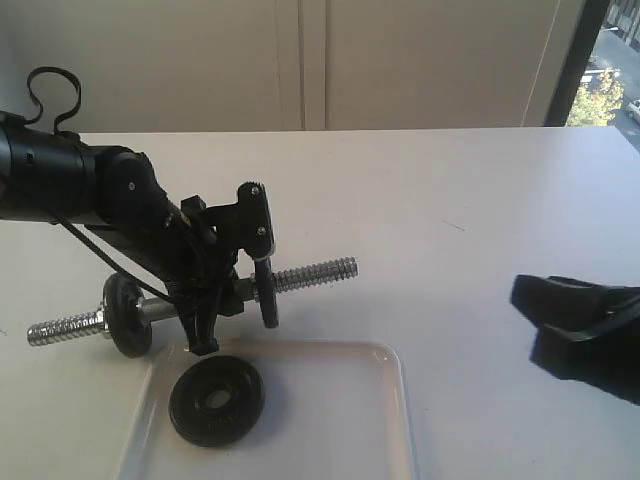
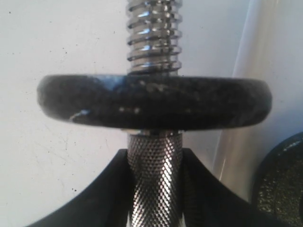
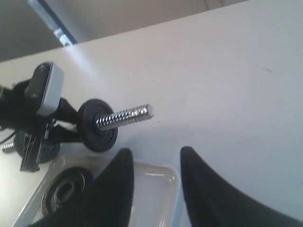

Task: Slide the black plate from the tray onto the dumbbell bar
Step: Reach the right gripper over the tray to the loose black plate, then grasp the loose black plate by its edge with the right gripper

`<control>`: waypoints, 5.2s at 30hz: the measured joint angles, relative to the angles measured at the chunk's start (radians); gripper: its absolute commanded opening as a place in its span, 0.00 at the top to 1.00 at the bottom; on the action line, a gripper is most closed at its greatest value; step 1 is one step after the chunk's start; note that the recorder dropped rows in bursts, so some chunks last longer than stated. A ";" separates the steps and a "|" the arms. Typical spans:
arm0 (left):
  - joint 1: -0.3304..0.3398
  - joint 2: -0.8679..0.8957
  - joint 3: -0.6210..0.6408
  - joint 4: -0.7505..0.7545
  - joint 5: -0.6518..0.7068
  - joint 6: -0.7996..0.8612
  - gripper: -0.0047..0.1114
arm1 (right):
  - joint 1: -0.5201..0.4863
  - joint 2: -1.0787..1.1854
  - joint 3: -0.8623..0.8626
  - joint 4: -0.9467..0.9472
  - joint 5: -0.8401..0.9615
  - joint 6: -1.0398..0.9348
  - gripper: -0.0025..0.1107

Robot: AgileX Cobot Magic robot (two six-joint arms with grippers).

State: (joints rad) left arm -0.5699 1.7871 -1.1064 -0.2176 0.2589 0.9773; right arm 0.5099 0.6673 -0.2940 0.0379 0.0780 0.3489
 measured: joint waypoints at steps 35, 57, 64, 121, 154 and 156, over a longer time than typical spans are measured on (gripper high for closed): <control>0.000 -0.015 0.000 0.004 -0.052 -0.002 0.96 | 0.507 1.148 -0.828 -0.016 0.323 -0.122 0.14; 0.000 -0.015 0.000 0.008 -0.052 -0.002 0.96 | 0.507 1.228 -0.902 -0.055 0.376 -0.062 0.14; 0.000 -0.015 0.000 0.010 -0.052 -0.002 0.96 | 0.507 1.228 -0.902 -0.055 0.422 -0.081 0.05; 0.002 0.010 0.004 0.046 -0.142 0.003 0.96 | 0.507 1.315 -0.902 -0.126 0.344 -0.056 0.05; 0.002 0.011 0.004 0.049 -0.142 0.003 0.96 | 0.507 1.357 -0.928 -0.196 0.377 -0.035 0.71; 0.002 0.011 0.004 0.049 -0.142 0.003 0.96 | 0.507 1.357 -0.930 -0.196 0.400 -0.027 0.78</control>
State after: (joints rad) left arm -0.5682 1.7985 -1.1025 -0.1683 0.1174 0.9804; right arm 1.0168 2.0239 -1.2236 -0.1583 0.4780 0.3220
